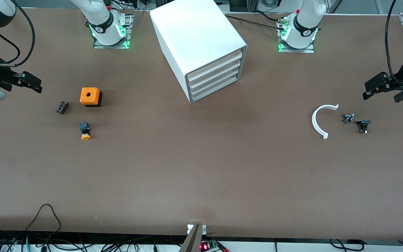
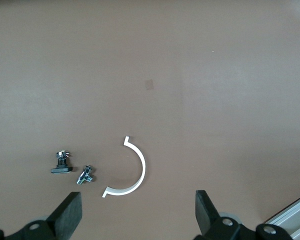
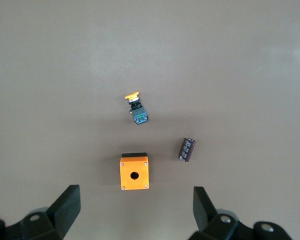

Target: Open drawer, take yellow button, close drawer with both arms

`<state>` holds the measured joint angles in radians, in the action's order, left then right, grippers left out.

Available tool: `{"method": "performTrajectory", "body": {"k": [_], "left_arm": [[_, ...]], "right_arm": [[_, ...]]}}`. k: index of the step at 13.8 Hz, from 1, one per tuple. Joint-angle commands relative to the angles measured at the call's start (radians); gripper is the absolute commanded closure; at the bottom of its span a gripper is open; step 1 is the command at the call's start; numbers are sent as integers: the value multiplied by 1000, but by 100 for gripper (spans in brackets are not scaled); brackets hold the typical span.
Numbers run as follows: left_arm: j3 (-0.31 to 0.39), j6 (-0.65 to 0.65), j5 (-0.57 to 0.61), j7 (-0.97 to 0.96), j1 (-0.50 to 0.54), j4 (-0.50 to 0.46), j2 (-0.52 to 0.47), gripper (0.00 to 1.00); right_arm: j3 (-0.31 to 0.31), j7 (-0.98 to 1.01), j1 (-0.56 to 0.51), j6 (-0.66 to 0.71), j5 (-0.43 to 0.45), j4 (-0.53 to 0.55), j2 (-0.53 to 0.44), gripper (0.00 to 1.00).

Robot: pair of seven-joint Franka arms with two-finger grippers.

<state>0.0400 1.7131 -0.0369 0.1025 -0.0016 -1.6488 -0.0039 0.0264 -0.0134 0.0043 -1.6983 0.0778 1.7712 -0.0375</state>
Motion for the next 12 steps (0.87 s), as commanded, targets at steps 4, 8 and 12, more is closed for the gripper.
{"method": "performTrajectory", "body": {"k": [4,8,12], "left_arm": [[-3,-69,11,20,-3,20,4,0],[-8,-70,9,16,-3,20,4,0],[0,-70,9,16,-1,20,5,0]], "right_arm": [[4,6,8,-21,-39,13,-24,0],[6,0,8,-14,-39,7,-36,0],[1,-26,14,15,-36,7,-42,0]]}}
